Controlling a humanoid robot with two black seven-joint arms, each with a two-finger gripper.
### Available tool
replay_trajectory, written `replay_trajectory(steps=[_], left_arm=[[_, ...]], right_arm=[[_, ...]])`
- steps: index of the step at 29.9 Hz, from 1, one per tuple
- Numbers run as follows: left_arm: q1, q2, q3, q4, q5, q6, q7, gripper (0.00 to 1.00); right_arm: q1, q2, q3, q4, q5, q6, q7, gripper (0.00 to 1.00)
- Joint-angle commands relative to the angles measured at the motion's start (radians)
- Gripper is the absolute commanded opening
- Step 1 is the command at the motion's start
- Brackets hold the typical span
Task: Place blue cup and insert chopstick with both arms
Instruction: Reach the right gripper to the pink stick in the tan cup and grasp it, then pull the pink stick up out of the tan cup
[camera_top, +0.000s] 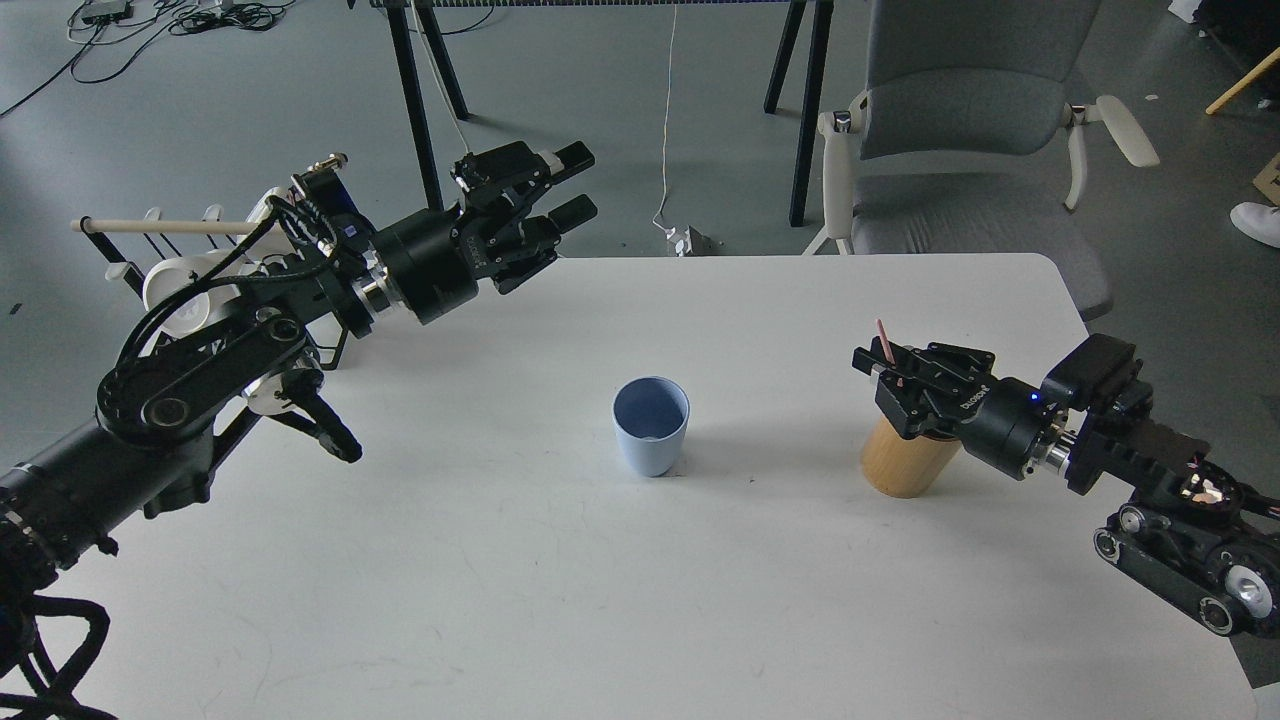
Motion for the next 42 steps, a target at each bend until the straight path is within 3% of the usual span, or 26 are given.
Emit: replay_trajectory(steps=[1,12,17,25,29,33,42], left_arm=[[0.000,0.000,0.000,0.000,0.000,0.000,0.000,0.65],[0.012,0.000,0.000,0.008,-0.003,0.000,0.000,0.65],[0.014,0.000,0.000,0.008,-0.003,0.000,0.000,0.65],[0.018,-0.005,0.000,0.057,-0.003,0.000,0.000,0.66],[0.035,-0.014,0.003,0.116,-0.005,0.000,0.000,0.67],[0.061,-0.015,0.003,0.159,-0.006,0.000,0.000,0.68],[0.101,-0.028,0.003,0.193,-0.008,0.000,0.000,0.68]], right_arm=[[-0.002,-0.003,-0.002,0.002,0.000,-0.004,0.000,0.17],[0.000,-0.026,0.004,0.004,0.005,-0.073,0.000,0.01],[0.006,-0.067,0.019,0.025,0.018,-0.100,0.000,0.00],[0.005,-0.242,0.137,0.263,0.196,-0.095,0.000,0.00],[0.015,-0.271,0.211,0.357,0.294,-0.087,0.000,0.00],[0.038,-0.207,0.223,0.355,0.342,-0.084,0.000,0.00],[0.167,0.156,0.021,0.191,0.299,-0.090,0.000,0.00]])
